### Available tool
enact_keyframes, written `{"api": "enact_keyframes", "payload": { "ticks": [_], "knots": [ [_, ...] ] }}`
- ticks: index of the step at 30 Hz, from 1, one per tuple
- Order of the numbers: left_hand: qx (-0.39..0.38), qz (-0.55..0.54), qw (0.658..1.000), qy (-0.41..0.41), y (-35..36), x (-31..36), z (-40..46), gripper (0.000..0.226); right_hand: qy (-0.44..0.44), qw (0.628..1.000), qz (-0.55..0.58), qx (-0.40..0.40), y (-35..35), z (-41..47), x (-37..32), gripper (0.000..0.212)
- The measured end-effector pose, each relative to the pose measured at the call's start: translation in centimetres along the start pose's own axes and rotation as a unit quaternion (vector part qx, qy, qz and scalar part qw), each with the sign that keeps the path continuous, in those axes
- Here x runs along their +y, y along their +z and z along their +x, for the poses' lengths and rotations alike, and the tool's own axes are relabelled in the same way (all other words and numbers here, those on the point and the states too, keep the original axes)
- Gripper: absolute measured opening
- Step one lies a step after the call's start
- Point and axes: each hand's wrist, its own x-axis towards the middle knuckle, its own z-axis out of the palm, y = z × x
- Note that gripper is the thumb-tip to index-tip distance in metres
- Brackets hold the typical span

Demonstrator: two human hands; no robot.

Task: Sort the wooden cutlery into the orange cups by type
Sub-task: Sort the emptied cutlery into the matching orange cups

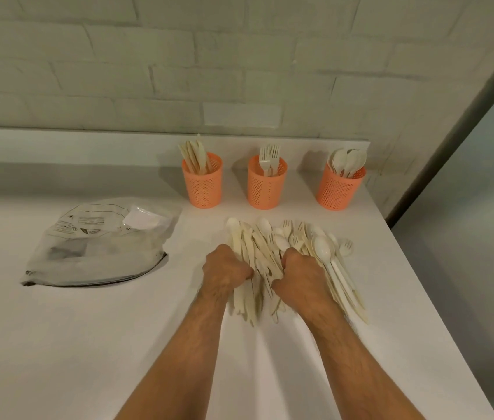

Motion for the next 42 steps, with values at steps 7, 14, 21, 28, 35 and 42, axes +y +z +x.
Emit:
{"api": "enact_keyframes", "payload": {
  "ticks": [7, 14, 21, 28, 35, 42],
  "knots": [
    [0.002, -0.033, 0.999, -0.017, -0.3, -0.5, 0.6, 0.020, 0.053, 0.998, -0.028, 0.030, -0.2, 0.7, -1.5, 0.076],
    [-0.069, -0.198, 0.976, -0.056, -1.5, -1.5, 0.7, 0.019, 0.073, 0.995, -0.059, 0.022, -0.6, 1.4, -1.9, 0.052],
    [-0.092, -0.233, 0.968, 0.031, -2.7, -3.0, 0.1, 0.011, 0.080, 0.993, -0.085, -0.002, -0.9, 1.7, -2.0, 0.039],
    [0.046, -0.242, 0.953, 0.179, -4.2, -3.2, 0.4, 0.030, 0.133, 0.990, 0.022, 0.027, -1.7, 1.0, -1.5, 0.036],
    [0.091, -0.280, 0.925, 0.241, -4.3, -4.0, -0.3, 0.018, 0.055, 0.969, 0.227, 0.084, -2.6, -0.2, -1.9, 0.023],
    [0.135, -0.320, 0.898, 0.270, -4.9, -4.5, -0.7, 0.018, -0.044, 0.901, 0.403, 0.154, -1.2, -1.1, -4.0, 0.031]
  ]
}}
